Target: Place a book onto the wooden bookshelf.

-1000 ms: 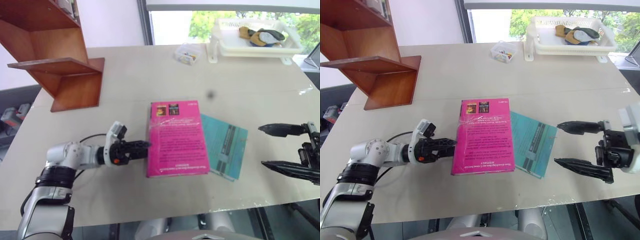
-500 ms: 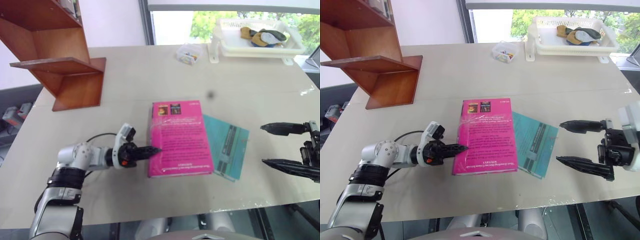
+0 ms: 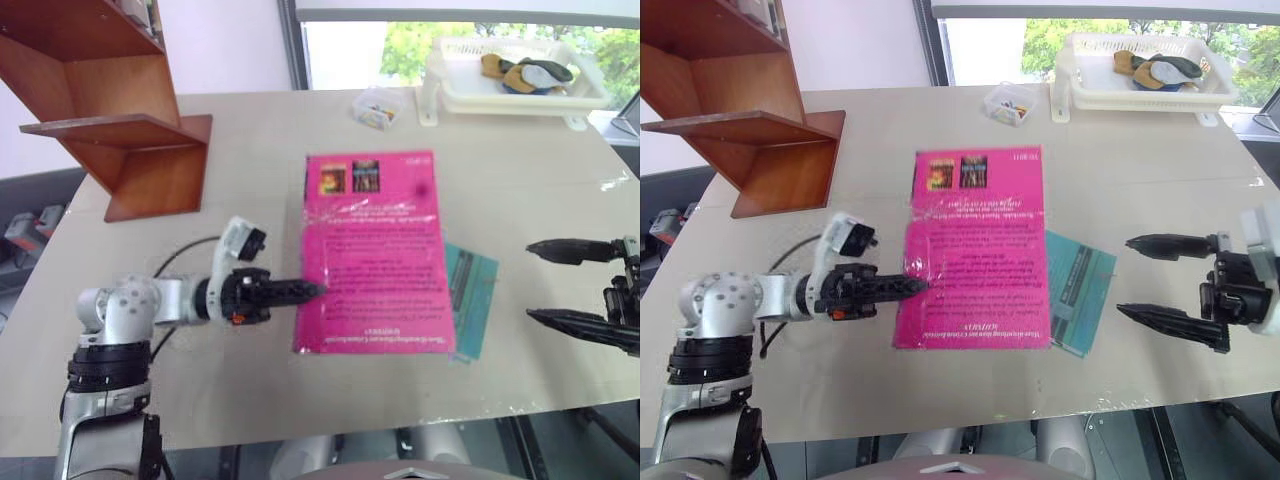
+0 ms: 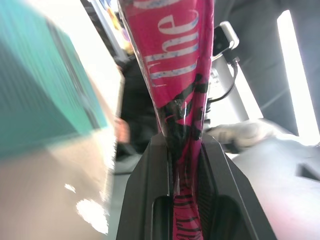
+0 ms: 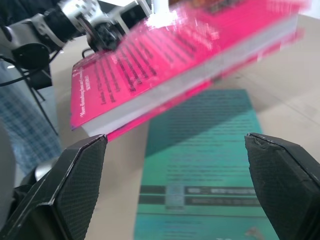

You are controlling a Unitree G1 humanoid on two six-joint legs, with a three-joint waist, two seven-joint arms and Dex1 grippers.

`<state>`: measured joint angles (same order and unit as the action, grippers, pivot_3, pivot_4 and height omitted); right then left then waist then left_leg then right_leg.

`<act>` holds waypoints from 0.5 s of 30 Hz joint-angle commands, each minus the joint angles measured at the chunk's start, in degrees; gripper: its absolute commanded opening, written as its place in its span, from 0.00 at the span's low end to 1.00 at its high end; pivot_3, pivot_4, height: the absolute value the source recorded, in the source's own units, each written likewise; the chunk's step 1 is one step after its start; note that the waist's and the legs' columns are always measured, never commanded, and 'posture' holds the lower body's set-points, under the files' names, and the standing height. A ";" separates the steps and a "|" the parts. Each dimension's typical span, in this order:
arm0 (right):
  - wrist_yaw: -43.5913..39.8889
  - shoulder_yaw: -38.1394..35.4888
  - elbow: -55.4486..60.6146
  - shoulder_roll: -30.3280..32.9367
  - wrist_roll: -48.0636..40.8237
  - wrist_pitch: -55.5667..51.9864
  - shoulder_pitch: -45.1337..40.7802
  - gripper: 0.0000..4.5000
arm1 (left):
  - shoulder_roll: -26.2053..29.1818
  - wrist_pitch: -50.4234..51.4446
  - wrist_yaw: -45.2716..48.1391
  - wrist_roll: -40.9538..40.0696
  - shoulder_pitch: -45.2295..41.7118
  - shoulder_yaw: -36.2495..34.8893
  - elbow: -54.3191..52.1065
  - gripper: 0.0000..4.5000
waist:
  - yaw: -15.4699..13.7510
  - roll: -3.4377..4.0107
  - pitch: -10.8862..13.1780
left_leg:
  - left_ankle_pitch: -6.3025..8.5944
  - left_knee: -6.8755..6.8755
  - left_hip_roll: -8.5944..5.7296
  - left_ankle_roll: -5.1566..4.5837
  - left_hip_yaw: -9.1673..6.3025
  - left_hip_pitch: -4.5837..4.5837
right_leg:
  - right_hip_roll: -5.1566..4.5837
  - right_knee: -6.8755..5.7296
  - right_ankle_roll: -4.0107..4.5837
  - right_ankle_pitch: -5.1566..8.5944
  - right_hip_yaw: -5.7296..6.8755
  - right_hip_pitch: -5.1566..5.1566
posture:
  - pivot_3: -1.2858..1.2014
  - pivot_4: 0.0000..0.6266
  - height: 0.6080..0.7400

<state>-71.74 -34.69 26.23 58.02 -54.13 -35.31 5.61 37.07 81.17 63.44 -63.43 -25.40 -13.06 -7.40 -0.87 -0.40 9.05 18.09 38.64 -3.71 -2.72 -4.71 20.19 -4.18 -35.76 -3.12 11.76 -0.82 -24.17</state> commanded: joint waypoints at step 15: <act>-4.78 -1.31 -15.36 -1.27 -10.62 -2.62 -16.10 1.00 | 26.60 -69.08 4.95 51.22 -25.91 11.80 13.37 0.03 | 0.11 -0.01 0.02 | -0.01 0.03 -0.04 0.00 0.12 0.63 | 0.06 0.02 0.00 -0.01 0.08 -0.64 | 0.52 0.24 1.00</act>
<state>-75.99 -34.54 12.37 57.39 -61.90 -37.31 -8.89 61.49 18.64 68.09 -16.68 -48.26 -1.28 4.62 -0.76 -0.41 9.07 18.08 38.66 -3.75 -2.71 -4.60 20.84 -4.12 -35.74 -3.12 11.75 -0.70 -24.81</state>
